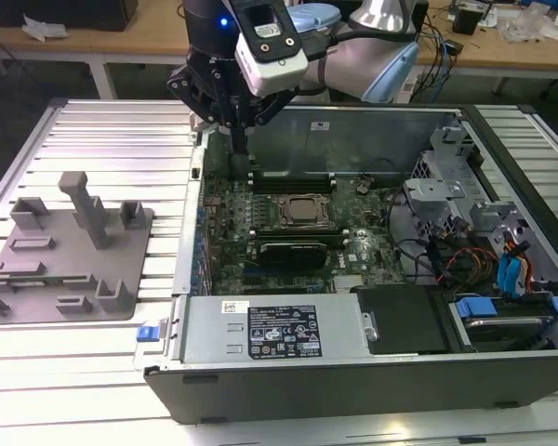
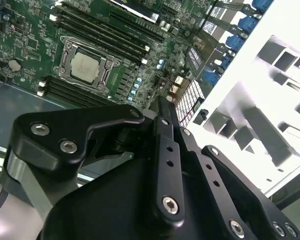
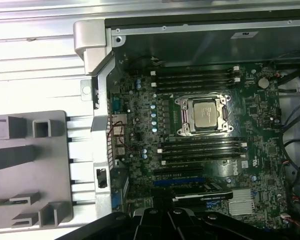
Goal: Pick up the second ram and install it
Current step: 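Reach for the second ram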
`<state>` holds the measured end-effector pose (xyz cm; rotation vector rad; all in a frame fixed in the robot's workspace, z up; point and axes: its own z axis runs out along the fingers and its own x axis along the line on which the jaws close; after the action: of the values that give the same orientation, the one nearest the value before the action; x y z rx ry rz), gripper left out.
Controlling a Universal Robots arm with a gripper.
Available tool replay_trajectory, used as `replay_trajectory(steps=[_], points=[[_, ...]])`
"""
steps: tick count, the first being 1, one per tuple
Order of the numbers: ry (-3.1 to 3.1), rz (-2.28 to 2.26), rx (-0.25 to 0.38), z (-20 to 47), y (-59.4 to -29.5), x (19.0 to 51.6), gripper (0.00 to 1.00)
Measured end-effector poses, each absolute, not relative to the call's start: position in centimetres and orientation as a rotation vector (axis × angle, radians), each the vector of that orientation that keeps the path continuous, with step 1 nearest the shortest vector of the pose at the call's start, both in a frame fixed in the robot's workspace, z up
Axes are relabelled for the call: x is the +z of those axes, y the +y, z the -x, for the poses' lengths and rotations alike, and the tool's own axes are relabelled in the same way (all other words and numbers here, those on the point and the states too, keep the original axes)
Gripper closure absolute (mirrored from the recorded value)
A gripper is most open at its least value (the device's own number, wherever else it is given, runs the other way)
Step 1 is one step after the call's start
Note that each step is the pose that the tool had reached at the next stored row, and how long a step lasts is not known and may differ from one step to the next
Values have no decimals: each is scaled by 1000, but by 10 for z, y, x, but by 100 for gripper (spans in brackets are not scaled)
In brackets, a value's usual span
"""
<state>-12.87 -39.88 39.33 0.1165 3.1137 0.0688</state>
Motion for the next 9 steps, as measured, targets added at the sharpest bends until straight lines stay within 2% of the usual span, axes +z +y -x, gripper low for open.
replay_trajectory(steps=[9], points=[[3114,-117,69,133,-399,393,92]])
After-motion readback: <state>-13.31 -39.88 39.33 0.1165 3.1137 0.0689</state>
